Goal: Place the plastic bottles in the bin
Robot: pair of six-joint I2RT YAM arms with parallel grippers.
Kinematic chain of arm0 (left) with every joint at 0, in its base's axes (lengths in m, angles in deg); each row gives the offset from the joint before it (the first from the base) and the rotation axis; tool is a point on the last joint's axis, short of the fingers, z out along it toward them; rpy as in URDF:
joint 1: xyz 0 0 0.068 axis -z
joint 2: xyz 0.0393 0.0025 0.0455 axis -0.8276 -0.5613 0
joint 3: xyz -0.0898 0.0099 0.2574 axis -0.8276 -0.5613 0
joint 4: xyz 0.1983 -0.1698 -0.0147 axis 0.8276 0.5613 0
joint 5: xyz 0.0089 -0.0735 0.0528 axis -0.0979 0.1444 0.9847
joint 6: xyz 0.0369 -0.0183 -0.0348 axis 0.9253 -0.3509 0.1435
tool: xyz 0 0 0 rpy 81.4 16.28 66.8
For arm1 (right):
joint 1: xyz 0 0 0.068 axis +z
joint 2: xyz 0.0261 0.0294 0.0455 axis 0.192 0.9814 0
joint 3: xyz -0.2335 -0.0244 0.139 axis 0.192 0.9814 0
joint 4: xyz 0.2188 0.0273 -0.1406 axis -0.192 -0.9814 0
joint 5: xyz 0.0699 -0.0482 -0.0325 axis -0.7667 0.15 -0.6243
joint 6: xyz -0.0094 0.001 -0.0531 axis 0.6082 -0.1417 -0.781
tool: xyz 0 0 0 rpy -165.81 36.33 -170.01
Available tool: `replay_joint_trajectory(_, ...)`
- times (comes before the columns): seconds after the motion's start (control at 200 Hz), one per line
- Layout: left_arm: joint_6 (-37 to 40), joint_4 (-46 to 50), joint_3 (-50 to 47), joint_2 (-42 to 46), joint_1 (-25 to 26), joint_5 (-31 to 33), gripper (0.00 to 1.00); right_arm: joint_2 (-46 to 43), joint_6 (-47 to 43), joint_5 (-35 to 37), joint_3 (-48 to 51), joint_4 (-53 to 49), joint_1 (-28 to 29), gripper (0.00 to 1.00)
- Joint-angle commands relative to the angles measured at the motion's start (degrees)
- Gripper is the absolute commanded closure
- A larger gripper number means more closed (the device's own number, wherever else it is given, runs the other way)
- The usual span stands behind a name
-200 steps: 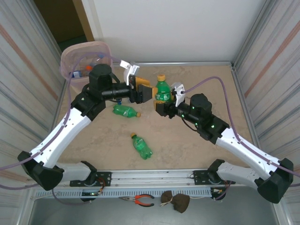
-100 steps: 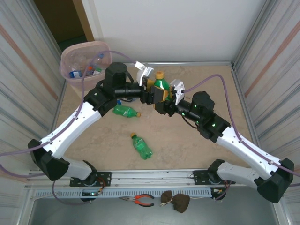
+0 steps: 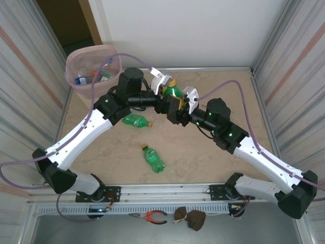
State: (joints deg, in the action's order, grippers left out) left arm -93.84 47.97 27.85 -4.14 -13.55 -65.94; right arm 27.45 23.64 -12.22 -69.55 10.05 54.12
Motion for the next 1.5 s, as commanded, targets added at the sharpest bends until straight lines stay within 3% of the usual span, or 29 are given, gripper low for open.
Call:
replay_joint_trajectory(0.0, 0.68, 1.90, -0.17, 1.51, 0.64, 2.08, 0.36, -0.33, -3.00, 0.83, -2.73, 1.07, 0.20, 0.45)
replay_joint_trajectory(0.271, 2.49, 3.13, 0.47, 1.68, 0.62, 5.24, 0.41, 0.51, -3.29, 1.09, -3.75, -0.72, 0.26, 0.40)
replay_joint_trajectory(0.461, 3.65, 5.58, 2.81, 1.49, -0.08, 7.04, 0.43, 0.37, -3.38, 0.97, -4.18, -1.97, 0.24, 0.28)
replay_joint_trajectory(0.686, 3.23, 6.81, 4.61, 1.82, -4.58, 7.28, 0.44, -0.80, -3.82, 0.92, -5.24, -4.10, 0.31, 0.18)
replay_joint_trajectory(0.877, 4.10, 11.02, 8.37, 1.67, -10.83, 7.23, 0.43, -2.19, -4.91, 1.61, -5.02, -5.58, 0.39, 0.16)
replay_joint_trajectory(1.102, 4.17, 14.53, 13.62, 0.91, -21.66, 5.31, 0.43, -4.63, -6.18, 3.71, -4.75, -6.31, 0.42, 0.16)
replay_joint_trajectory(1.493, 7.77, 22.90, 27.36, -6.58, -38.51, 1.95, 0.43, -5.08, -7.76, 5.40, -4.97, -7.28, 0.36, 0.16)
